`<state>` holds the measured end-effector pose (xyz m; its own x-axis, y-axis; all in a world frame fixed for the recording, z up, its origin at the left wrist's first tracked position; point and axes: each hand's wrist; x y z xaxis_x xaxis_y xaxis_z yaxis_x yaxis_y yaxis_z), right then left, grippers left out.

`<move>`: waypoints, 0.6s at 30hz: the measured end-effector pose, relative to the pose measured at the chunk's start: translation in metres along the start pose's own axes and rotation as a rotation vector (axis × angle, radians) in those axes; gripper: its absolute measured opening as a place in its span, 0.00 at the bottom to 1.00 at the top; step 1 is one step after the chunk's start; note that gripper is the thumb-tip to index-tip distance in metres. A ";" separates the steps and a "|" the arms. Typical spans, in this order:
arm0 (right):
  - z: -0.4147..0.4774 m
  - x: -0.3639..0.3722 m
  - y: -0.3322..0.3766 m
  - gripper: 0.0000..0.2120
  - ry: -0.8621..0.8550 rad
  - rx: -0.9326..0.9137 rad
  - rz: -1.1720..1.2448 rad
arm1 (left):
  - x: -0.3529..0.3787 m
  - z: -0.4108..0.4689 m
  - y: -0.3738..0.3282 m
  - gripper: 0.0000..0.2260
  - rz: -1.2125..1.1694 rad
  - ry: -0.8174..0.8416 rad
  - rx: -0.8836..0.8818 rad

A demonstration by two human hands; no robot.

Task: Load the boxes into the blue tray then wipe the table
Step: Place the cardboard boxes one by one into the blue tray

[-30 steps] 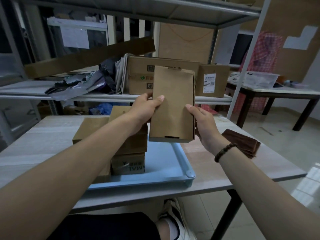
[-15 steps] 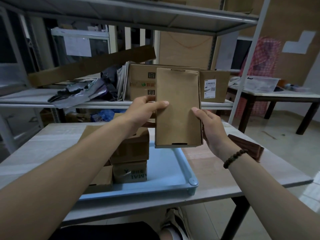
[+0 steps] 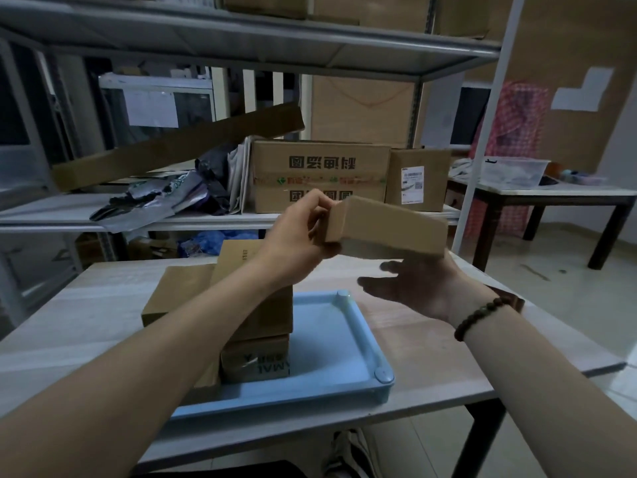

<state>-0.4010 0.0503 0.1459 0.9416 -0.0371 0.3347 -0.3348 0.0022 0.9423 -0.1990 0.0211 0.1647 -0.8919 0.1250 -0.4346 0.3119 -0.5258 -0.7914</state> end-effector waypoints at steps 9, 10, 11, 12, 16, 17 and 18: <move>-0.003 -0.004 0.007 0.11 0.075 -0.129 -0.054 | -0.001 -0.006 0.001 0.22 -0.117 -0.085 -0.122; -0.002 -0.004 0.007 0.13 0.073 -0.172 -0.083 | -0.006 -0.006 0.000 0.18 -0.293 -0.007 -0.244; -0.002 -0.005 0.006 0.16 0.071 -0.206 -0.108 | -0.009 -0.005 -0.002 0.18 -0.355 0.080 -0.332; -0.001 -0.006 0.006 0.18 0.079 -0.230 -0.132 | -0.011 -0.003 -0.003 0.20 -0.333 0.158 -0.354; -0.004 -0.005 0.004 0.19 0.119 -0.299 -0.176 | -0.014 -0.004 0.000 0.13 -0.257 0.259 -0.310; -0.003 -0.003 0.003 0.19 0.112 -0.313 -0.173 | -0.014 -0.004 0.002 0.12 -0.271 0.252 -0.316; -0.003 -0.002 0.003 0.19 0.100 -0.321 -0.171 | -0.014 -0.004 0.003 0.11 -0.284 0.249 -0.318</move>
<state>-0.4033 0.0533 0.1480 0.9870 0.0336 0.1570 -0.1595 0.3184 0.9344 -0.1839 0.0210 0.1669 -0.8628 0.4442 -0.2413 0.1869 -0.1633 -0.9687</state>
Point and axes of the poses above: each hand's wrist, its own z-axis towards the middle knuckle, its own x-axis out of the palm, y = z × x, and after that the axes turned 7 degrees about -x, right-handed
